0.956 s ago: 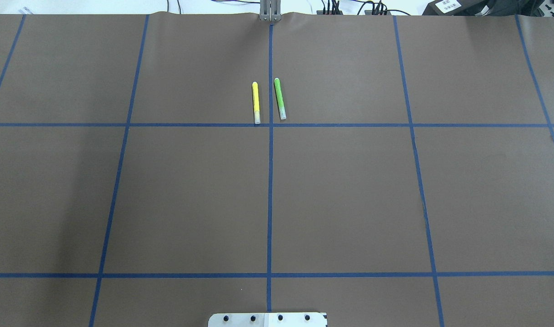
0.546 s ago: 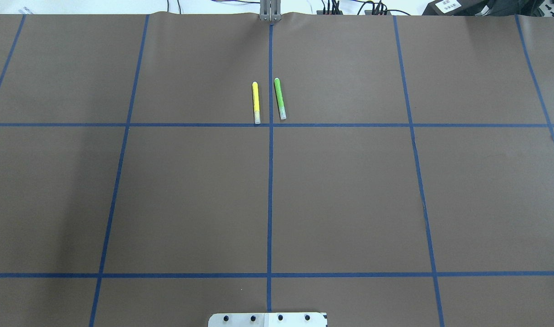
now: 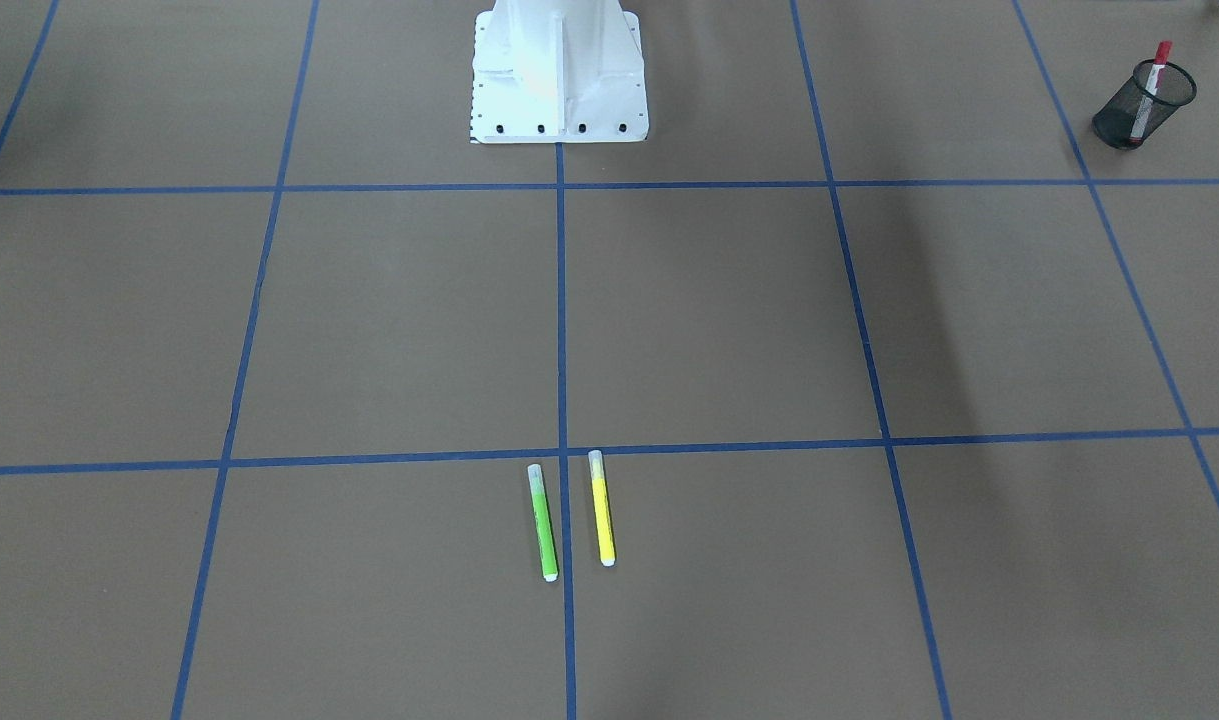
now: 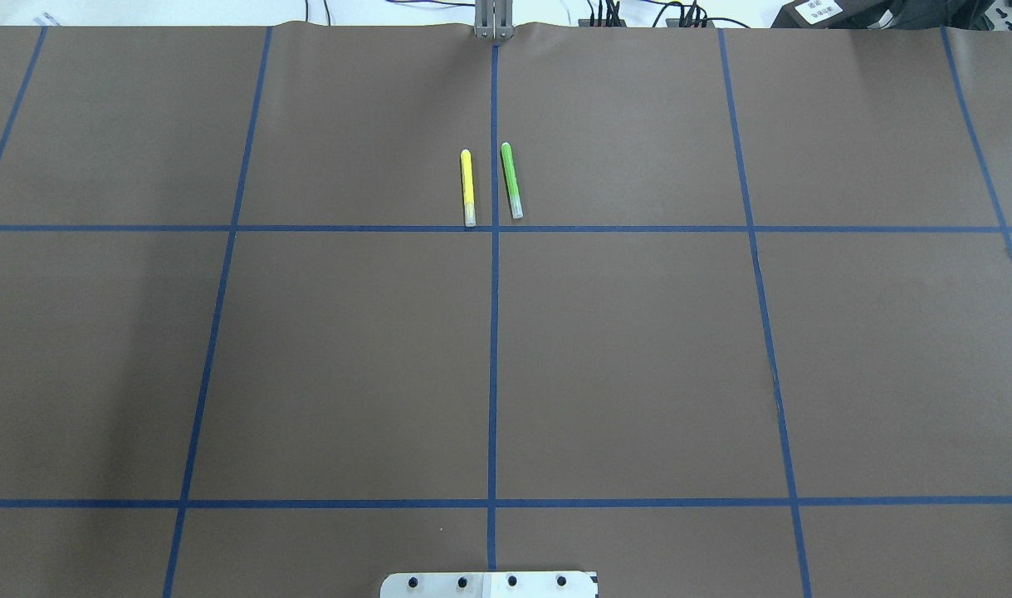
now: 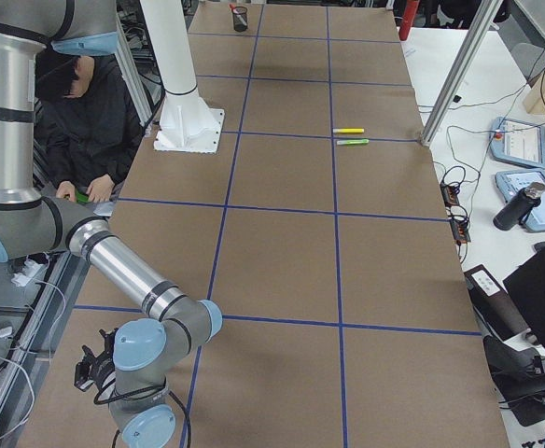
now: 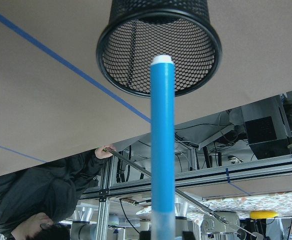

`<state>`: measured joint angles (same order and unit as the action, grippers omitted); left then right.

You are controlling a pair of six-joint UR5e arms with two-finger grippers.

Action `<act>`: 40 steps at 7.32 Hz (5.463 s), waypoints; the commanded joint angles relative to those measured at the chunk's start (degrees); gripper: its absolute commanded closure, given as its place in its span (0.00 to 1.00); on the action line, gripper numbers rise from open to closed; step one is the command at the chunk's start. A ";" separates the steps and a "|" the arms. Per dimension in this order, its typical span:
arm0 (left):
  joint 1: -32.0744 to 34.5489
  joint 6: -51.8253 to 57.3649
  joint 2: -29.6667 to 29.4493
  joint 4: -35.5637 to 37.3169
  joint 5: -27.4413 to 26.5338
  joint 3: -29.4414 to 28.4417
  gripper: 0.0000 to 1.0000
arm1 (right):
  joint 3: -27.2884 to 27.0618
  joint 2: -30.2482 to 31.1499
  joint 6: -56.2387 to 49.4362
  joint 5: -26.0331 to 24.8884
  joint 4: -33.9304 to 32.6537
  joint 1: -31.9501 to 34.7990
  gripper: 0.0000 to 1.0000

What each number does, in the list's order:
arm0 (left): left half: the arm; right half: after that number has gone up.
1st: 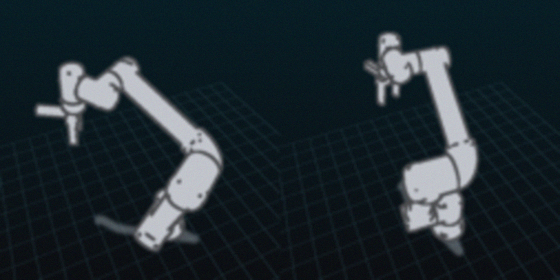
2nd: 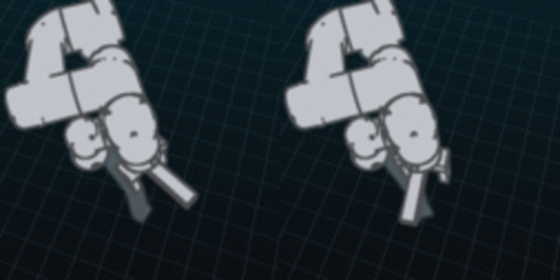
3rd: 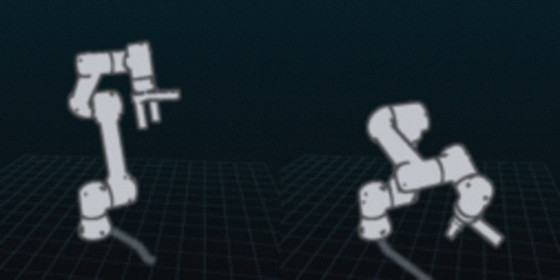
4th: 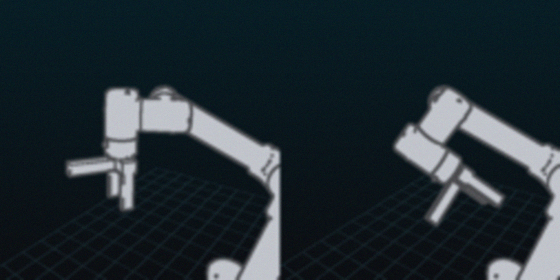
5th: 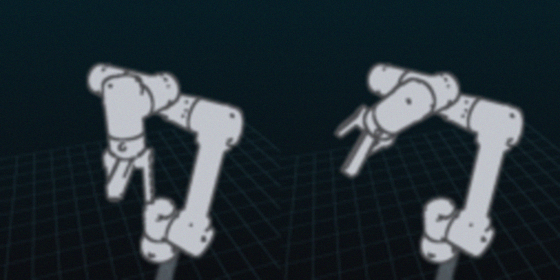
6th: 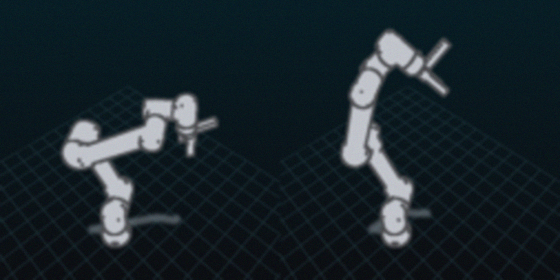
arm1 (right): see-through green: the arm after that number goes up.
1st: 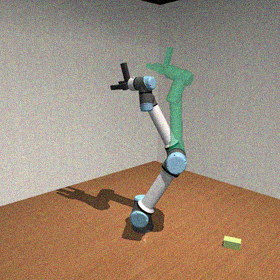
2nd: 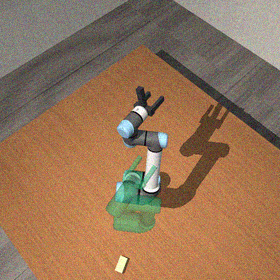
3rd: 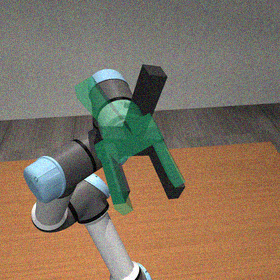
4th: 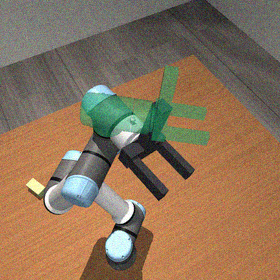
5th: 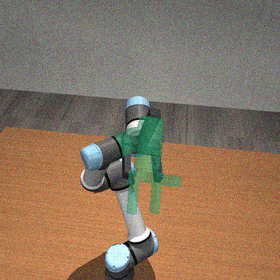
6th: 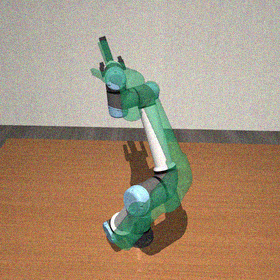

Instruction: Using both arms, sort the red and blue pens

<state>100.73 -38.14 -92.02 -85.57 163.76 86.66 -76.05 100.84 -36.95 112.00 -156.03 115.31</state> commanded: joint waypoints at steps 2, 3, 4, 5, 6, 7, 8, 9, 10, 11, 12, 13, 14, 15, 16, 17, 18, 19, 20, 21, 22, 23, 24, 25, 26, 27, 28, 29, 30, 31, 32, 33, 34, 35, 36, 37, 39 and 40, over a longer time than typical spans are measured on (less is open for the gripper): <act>-0.44 0.00 0.00 -0.21 -0.02 -0.70 0.00 | -0.59 -1.33 0.56 1.47 0.12 0.00 0.00; -1.84 0.00 -0.61 -0.82 -0.02 -0.70 0.00 | -0.85 -3.52 2.22 1.64 0.20 0.09 0.00; -3.94 -0.09 -2.53 -1.09 -3.50 -0.70 0.00 | -0.94 -5.02 6.50 1.91 4.73 0.00 0.00; -5.18 0.00 -4.11 -1.26 -7.80 -0.70 0.00 | -1.29 -4.86 11.15 3.82 11.39 0.09 0.00; -5.80 0.17 -5.26 -1.61 -10.80 -0.61 0.00 | -1.30 -4.86 16.33 6.80 19.54 0.00 0.00; -6.50 0.44 -5.36 -4.84 -13.44 -0.70 0.00 | -1.91 -4.95 20.56 8.92 28.33 -0.17 0.00; -8.25 0.61 -5.36 -7.65 -17.73 -0.61 0.00 | -1.91 -4.95 20.95 11.38 38.16 -0.79 0.00; -10.79 0.79 -5.19 -11.77 -24.82 -0.35 0.00 | -1.91 -4.95 21.13 16.10 47.05 -2.27 0.00; -13.95 1.92 -4.66 -15.99 -31.42 -0.35 0.00 | -2.00 -5.03 22.79 20.41 52.62 -4.29 0.00; -14.42 7.33 -4.66 -16.03 -34.44 -0.44 0.00 | -3.48 -5.82 28.72 23.15 57.89 -6.40 0.00; -14.51 10.17 -4.66 -16.03 -34.65 -0.35 0.00 | -6.19 -5.91 36.00 23.18 63.60 -9.64 0.00; -14.59 14.02 -3.88 -16.03 -34.65 -0.26 0.00 | -9.00 -5.91 43.56 23.27 67.66 -13.76 0.00; -14.60 16.67 -3.00 -16.21 -34.56 -0.17 0.00 | -11.12 -6.17 49.64 23.35 70.31 -17.89 0.00; -14.60 16.70 -2.38 -16.29 -34.39 0.00 0.00 | -11.66 -6.70 50.74 23.35 71.82 -19.50 0.00; -14.60 16.35 -2.29 -16.12 -34.04 0.00 0.00 | -11.75 -7.23 50.75 23.35 74.62 -21.25 0.00; -14.68 16.09 -2.29 -16.03 -33.60 0.00 0.00 | -11.41 -9.06 51.01 23.18 76.91 -25.45 0.00; -14.68 15.74 -2.37 -15.77 -32.46 0.35 0.00 | -11.40 -10.38 51.10 23.27 77.02 -26.01 0.00; -14.77 15.56 -2.37 -16.12 -31.49 0.44 0.00 | -11.66 -12.31 51.10 23.27 76.41 -26.02 0.00; -14.77 15.56 -2.46 -16.21 -31.48 0.53 0.00 | -12.62 -12.76 51.10 23.96 73.97 -26.02 0.00; -14.86 15.56 -2.37 -16.21 -31.48 0.44 0.00 | -16.29 -12.94 51.10 25.45 67.33 -25.93 0.00; -14.86 15.56 -2.37 -16.21 -31.48 0.44 0.00 | -19.28 -12.68 51.02 25.46 63.00 -25.93 0.00; -14.86 15.56 -2.37 -16.21 -31.40 0.44 0.00 | -19.66 -12.25 50.93 25.38 62.78 -25.93 0.00; -14.86 15.56 -2.37 -16.21 -31.48 0.44 0.00 | -19.40 -12.07 50.14 25.29 62.78 -25.93 0.00; -14.86 15.56 -2.46 -16.21 -31.31 0.62 0.00 | -19.49 -11.98 50.05 25.29 62.78 -25.84 0.00; -14.86 15.56 -2.46 -16.21 -31.31 0.88 0.00 | -19.75 -11.72 50.05 25.37 63.04 -25.93 0.00; -14.77 15.73 -2.37 -16.21 -31.39 1.75 0.00 | -19.75 -11.71 50.05 25.38 63.13 -25.93 0.00; -14.68 16.25 -2.55 -15.95 -32.00 2.11 0.00 | -19.32 -11.71 50.05 25.29 63.13 -25.93 0.00; -14.42 16.35 -2.03 -15.77 -32.10 4.03 0.00 | -19.40 -11.71 50.05 25.29 63.22 -25.93 0.00; -14.33 16.43 -0.98 -15.42 -32.10 6.05 0.00 | -19.31 -11.71 50.05 25.29 63.22 -25.93 0.00; -14.51 16.61 -0.62 -15.33 -32.10 6.50 0.00 | -19.31 -11.71 50.14 25.46 63.22 -25.93 0.00; -14.86 20.18 -0.62 -14.02 -32.10 6.42 0.00 | -19.23 -11.71 50.05 25.38 63.22 -25.93 0.00; -14.42 26.13 -1.05 -9.14 -32.19 6.68 0.00 | -19.14 -11.71 50.05 25.29 63.31 -25.93 0.00; -14.33 29.41 -0.97 -6.83 -32.27 6.77 0.00 | -19.23 -11.98 50.05 24.85 63.31 -25.93 0.00; -14.25 29.62 -0.62 -6.80 -32.27 6.68 0.00 | -18.88 -11.72 50.05 24.67 63.22 -25.84 0.00; -14.24 29.62 -0.35 -6.89 -32.19 6.68 0.00 | -18.96 -11.37 50.05 24.59 63.22 -25.84 0.00; -14.24 29.62 -0.09 -6.89 -31.84 6.42 0.00 | -18.88 -11.28 50.05 24.58 63.22 -25.84 0.00; -14.24 29.62 1.84 -7.42 -31.31 7.03 0.00 | -18.87 -10.48 50.14 24.58 63.31 -25.84 0.00; -14.24 29.53 1.93 -7.42 -31.39 7.03 0.00 | -18.44 -10.22 50.14 24.50 63.31 -25.84 0.00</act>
<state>86.48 -8.55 -90.53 -92.92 132.31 93.55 -94.81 90.27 13.15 136.57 -92.74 89.47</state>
